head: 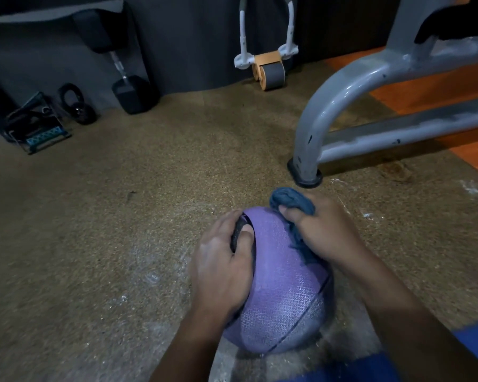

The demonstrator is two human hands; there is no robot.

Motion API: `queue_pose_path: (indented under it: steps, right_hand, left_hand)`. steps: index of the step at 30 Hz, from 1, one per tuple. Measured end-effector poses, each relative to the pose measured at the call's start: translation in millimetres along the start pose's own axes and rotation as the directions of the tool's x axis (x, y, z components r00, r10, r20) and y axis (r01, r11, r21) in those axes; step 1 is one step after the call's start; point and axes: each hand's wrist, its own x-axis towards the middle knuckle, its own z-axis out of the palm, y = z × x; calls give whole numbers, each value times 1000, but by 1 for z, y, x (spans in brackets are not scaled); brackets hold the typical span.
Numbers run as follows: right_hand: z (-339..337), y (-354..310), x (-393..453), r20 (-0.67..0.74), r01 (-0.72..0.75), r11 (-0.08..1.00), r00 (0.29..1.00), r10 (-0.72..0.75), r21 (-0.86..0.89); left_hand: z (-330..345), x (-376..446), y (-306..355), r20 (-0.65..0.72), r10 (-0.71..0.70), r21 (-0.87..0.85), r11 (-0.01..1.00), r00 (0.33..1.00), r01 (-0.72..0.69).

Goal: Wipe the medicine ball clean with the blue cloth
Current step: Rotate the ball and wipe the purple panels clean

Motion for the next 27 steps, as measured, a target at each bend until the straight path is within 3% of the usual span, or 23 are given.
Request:
queue_pose_path:
  steps: [2, 3, 6, 9, 10, 13, 16, 18, 20, 22, 24, 27]
  right_hand:
    - [-2, 5, -3, -24, -58, 998, 998, 58, 8]
    - [-2, 7, -12, -65, -41, 997, 997, 36, -68]
    - [0, 0, -66, -125, 144, 930, 973, -196, -337]
    - [11, -18, -96, -69, 341, 834, 910, -408, -433]
    - [11, -22, -87, -45, 345, 835, 915, -401, -428]
    - [5, -23, -36, 42, 202, 922, 979, -200, -331]
    - [-2, -11, 9, 49, -31, 996, 998, 35, -81]
    - [-3, -1, 7, 28, -86, 993, 996, 89, -78]
    - [-4, 6, -18, -71, -37, 979, 997, 23, -201]
    - [-5, 0, -54, -109, 103, 932, 983, -149, -346]
    - [0, -12, -76, -59, 251, 856, 949, -309, -452]
    - [-3, -22, -52, 98, 304, 882, 953, -288, -361]
  left_hand:
    - [1, 2, 2, 0, -17, 15, 1000, 1000, 17]
    - [1, 4, 3, 1, -25, 12, 1000, 1000, 25]
    - [1, 8, 2, 24, -24, -21, 999, 999, 25]
    - [1, 9, -2, 44, -3, -57, 998, 999, 6]
    - [1, 8, -2, 38, -11, -65, 998, 999, 14]
    - [2, 2, 0, -7, -18, -72, 997, 1000, 17]
    - [3, -4, 3, -42, -5, -14, 1000, 999, 5]
    - [3, -5, 5, -37, -9, 25, 1000, 999, 10]
    - [4, -1, 5, -9, -14, 47, 999, 1000, 14]
    - [4, 3, 4, 12, -11, 29, 1000, 1000, 10]
    - [4, 5, 2, 10, 0, -10, 1000, 1000, 0]
    - [4, -1, 1, -23, 7, -39, 999, 1000, -8]
